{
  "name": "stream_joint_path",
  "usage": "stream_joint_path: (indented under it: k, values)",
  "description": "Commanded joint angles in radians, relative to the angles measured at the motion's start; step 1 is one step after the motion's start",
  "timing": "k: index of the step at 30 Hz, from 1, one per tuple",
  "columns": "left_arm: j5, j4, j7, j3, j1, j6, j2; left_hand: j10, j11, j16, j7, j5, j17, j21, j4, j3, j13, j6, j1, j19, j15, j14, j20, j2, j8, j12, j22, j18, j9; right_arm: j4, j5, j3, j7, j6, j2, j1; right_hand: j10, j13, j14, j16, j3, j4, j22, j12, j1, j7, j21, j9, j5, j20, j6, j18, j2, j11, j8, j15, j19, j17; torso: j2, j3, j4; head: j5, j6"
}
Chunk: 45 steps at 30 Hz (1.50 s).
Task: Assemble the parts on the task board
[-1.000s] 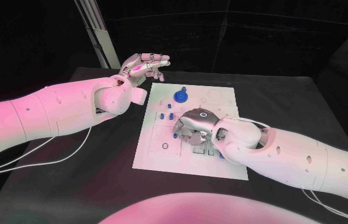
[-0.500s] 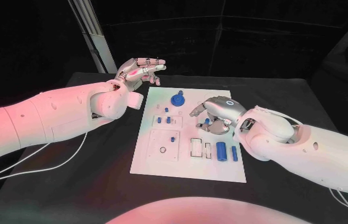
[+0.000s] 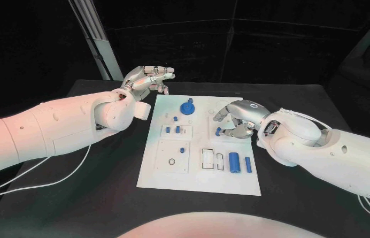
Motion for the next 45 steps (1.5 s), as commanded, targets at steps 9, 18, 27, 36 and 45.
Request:
stream_joint_path:
  k: [9, 18, 27, 36, 45]
  values:
    - [0.003, -0.001, 0.002, -0.001, 0.000, 0.017, 0.003, -0.003, 0.000, -0.006, 0.002, 0.005, -0.001, -0.005, -0.006, 0.002, -0.001, -0.003, 0.002, -0.004, 0.000, -0.004, -0.002, 0.005, 0.007, 0.007, -0.001, 0.013, -0.001, -0.028, -0.011, 0.002, -0.019, 0.107, 0.032, 0.003, 0.037, 0.001, 0.017, 0.009, -0.007, 0.006, 0.017, 0.049, 0.034, 0.002, 0.007, 0.003, 0.011, -0.008, 0.035, 0.017, 0.029, -0.006, 0.004, -0.007, 0.016, 0.015, 0.001, -0.0001, 0.0021, 0.000, -0.004]
    - [0.003, -0.001, 0.002, -0.001, 0.000, 0.018, 0.002, -0.003, 0.000, -0.006, 0.002, 0.005, -0.001, -0.005, -0.006, 0.002, -0.001, -0.003, 0.002, -0.004, 0.000, -0.004, -0.002, 0.005, 0.007, 0.007, -0.001, 0.013, -0.001, -0.043, -0.028, 0.001, -0.019, 0.148, 0.048, 0.003, 0.110, -0.002, 0.033, 0.037, 0.032, 0.013, 0.062, 0.066, 0.044, -0.001, 0.040, 0.007, 0.014, -0.013, 0.092, 0.009, 0.047, -0.015, 0.014, -0.015, 0.044, 0.050, 0.000, -0.0003, 0.0006, -0.001, -0.007]
    - [0.003, -0.002, 0.001, -0.001, 0.000, 0.018, 0.002, -0.003, 0.000, -0.006, 0.002, 0.005, -0.001, -0.005, -0.006, 0.002, -0.001, -0.003, 0.002, -0.004, 0.000, -0.004, -0.002, 0.005, 0.007, 0.007, -0.001, 0.013, -0.001, -0.051, -0.047, 0.001, -0.026, 0.147, 0.050, 0.002, 0.131, -0.004, 0.034, 0.040, 0.059, 0.012, 0.070, 0.059, 0.049, 0.000, 0.046, 0.006, 0.000, -0.016, 0.113, 0.008, 0.050, -0.017, 0.014, -0.016, 0.048, 0.054, -0.001, 0.0000, 0.0015, -0.003, -0.008]
    - [0.003, 0.000, -0.001, -0.001, 0.000, 0.019, 0.001, -0.003, 0.000, -0.006, 0.002, 0.005, -0.001, -0.005, -0.006, 0.002, -0.001, -0.003, 0.002, -0.004, 0.000, -0.004, -0.002, 0.005, 0.007, 0.007, -0.001, 0.013, -0.001, -0.056, -0.045, 0.001, -0.020, 0.136, 0.056, 0.002, 0.142, -0.004, 0.034, 0.042, 0.083, 0.013, 0.076, 0.048, 0.051, -0.002, 0.051, 0.005, -0.002, -0.017, 0.129, 0.007, 0.050, -0.018, 0.013, -0.018, 0.051, 0.057, 0.000, -0.0004, 0.0009, -0.005, -0.008]
    - [0.003, 0.000, -0.001, -0.001, 0.000, 0.018, 0.000, -0.003, 0.000, -0.006, 0.002, 0.005, -0.002, -0.006, -0.007, 0.001, -0.001, -0.003, 0.002, -0.004, 0.000, -0.005, -0.002, 0.006, 0.009, 0.010, -0.002, 0.013, -0.001, -0.056, -0.046, 0.001, -0.025, 0.108, 0.057, 0.002, 0.199, 0.002, 0.046, 0.076, 0.124, 0.004, 0.121, 0.053, 0.069, -0.011, 0.083, 0.010, -0.014, -0.025, 0.177, 0.000, 0.066, -0.032, 0.026, -0.028, 0.071, 0.099, 0.000, -0.0006, 0.0021, -0.006, -0.011]
